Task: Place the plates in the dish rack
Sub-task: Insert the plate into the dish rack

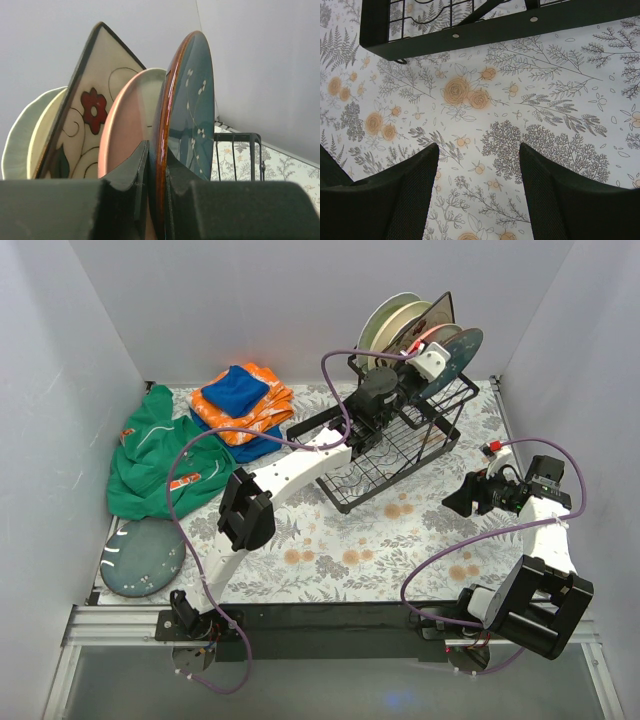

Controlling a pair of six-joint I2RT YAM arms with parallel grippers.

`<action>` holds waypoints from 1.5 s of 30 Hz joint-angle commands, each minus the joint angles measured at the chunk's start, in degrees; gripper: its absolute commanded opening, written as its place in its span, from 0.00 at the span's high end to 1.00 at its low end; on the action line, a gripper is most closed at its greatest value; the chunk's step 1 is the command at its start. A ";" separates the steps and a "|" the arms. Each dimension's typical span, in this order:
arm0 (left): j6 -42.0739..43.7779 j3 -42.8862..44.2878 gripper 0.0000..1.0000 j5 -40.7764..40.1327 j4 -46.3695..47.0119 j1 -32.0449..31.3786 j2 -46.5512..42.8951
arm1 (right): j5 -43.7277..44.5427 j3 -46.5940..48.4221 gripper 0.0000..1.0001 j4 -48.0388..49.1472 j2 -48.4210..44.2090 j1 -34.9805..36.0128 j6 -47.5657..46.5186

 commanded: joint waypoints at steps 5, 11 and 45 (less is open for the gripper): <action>-0.70 -1.46 1.00 -0.18 10.39 -0.22 -7.19 | -1.94 -0.09 0.28 0.89 -0.07 -0.56 0.28; -0.88 -1.81 0.98 -0.01 10.57 -0.22 -7.19 | -2.11 -0.09 0.28 0.80 -0.16 -0.65 0.28; -4.65 -4.01 0.50 0.17 8.99 -1.45 -13.16 | -2.20 0.00 0.28 0.53 -0.25 -1.79 0.10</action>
